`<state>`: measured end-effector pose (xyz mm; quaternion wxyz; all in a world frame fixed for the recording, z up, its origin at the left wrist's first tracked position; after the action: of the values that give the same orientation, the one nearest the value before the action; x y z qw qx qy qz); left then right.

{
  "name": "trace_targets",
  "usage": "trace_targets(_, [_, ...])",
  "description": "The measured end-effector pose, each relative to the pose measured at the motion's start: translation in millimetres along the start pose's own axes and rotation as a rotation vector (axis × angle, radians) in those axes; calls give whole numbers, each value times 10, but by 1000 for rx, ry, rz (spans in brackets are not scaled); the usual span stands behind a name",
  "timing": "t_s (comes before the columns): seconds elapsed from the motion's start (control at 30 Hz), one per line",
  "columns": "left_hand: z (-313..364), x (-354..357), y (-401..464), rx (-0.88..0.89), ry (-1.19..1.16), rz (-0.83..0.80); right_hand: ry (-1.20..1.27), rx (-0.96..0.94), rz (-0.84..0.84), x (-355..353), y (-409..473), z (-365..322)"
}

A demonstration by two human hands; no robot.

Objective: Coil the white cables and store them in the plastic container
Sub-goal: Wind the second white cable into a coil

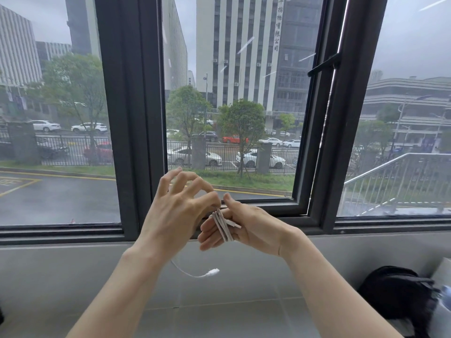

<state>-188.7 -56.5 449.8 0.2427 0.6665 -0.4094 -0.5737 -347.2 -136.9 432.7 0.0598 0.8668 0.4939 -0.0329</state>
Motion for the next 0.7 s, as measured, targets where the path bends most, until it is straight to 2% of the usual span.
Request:
trace_targets(0.17, [-52, 97, -18, -11, 23, 25, 12, -34, -75, 63, -51, -74])
trace_targets(0.27, [-86, 215, -62, -47, -82, 77, 37, -52, -107, 92, -58, -98])
trace_targets(0.37, [-59, 325, -145, -217, -419, 31, 65, -98, -91, 121, -42, -139])
trace_targets(0.43, [58, 400, -201, -371, -874, -10, 64, -125, -85, 139, -16, -163])
trace_targets(0.5, [175, 439, -210, -574, -1209, 66, 68, -144, -84, 158, 13, -168])
trace_targets(0.6, [314, 542, -250, -761, -1392, 164, 151, -171, -81, 178, 36, -168])
trace_targets(0.7, [488, 660, -365, -892, -1360, 166, 288, -228, -19, 143, 62, -213])
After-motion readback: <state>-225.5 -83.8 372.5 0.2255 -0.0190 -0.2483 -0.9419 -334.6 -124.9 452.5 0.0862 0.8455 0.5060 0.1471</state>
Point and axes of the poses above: each hand's wrist, its own y-axis towards the middle knuckle, its own x-axis out of the palm, z = x × y, the point moved 2 cm from there along y, towards the middle knuckle, and after that the axes turned 2 degrees about z, right-handed, at the moved point
